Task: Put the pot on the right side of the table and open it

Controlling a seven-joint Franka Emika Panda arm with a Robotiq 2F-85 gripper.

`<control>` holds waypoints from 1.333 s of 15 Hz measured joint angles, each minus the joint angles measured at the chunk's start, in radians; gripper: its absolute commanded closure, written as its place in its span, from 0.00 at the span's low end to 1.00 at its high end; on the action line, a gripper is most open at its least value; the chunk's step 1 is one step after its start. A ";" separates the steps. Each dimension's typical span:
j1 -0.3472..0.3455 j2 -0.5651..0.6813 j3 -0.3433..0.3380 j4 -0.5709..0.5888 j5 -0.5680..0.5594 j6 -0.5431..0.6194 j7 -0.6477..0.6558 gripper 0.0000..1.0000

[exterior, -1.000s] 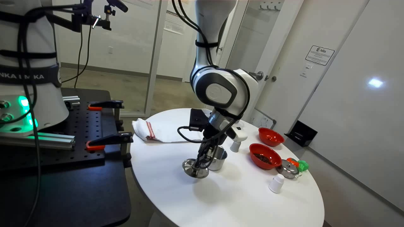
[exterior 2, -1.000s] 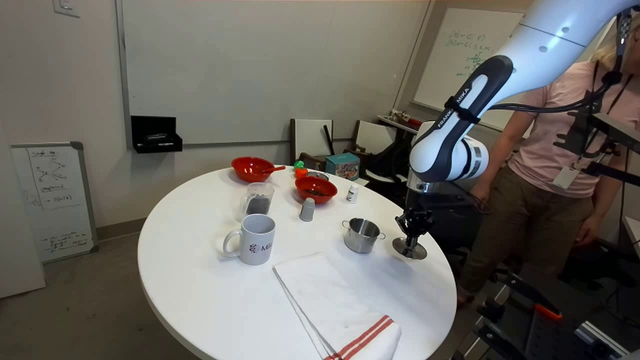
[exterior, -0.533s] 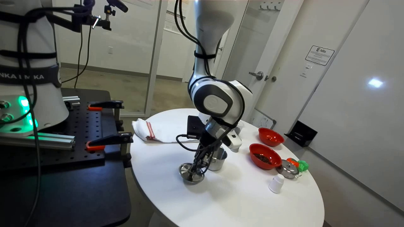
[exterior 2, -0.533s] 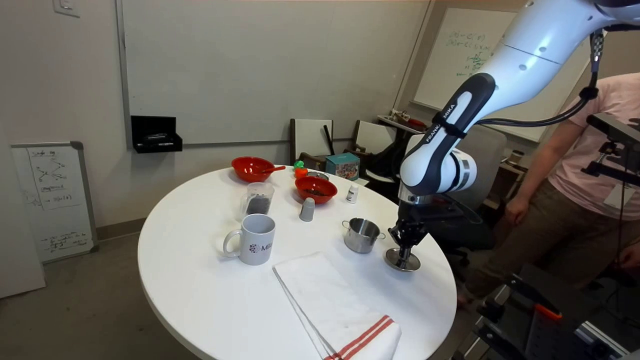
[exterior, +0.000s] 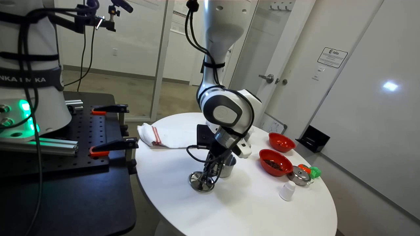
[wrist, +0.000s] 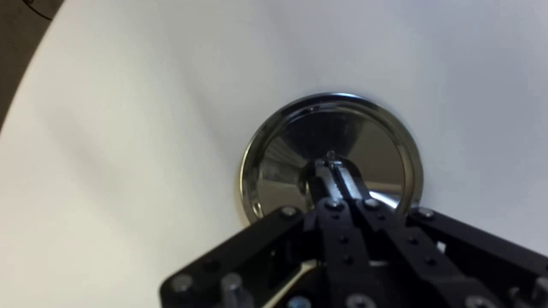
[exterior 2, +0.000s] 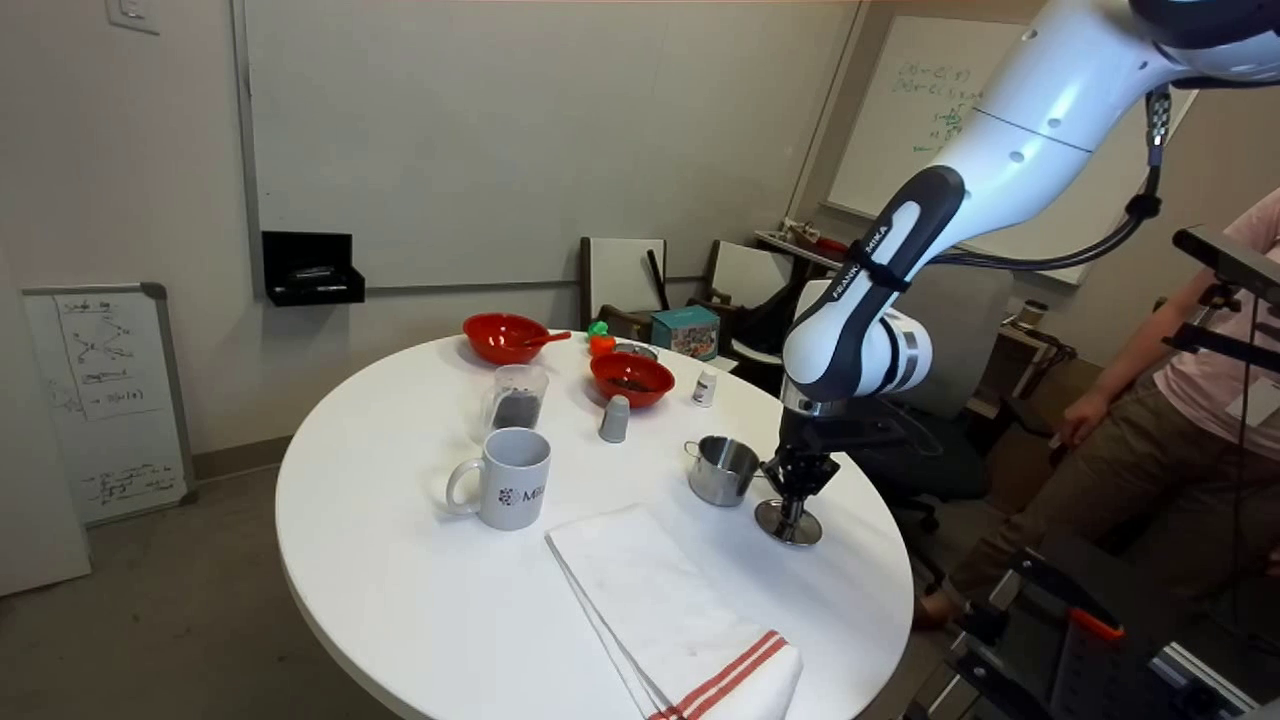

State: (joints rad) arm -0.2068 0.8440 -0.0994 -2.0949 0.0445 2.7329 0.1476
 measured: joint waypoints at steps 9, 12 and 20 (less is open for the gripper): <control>-0.006 0.012 0.028 0.015 0.025 0.014 -0.010 0.38; -0.008 0.009 0.036 0.014 0.032 0.017 -0.020 0.18; -0.023 -0.175 0.079 -0.083 0.036 0.029 -0.108 0.00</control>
State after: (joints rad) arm -0.2298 0.6692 -0.0201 -2.1780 0.0800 2.7621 0.0396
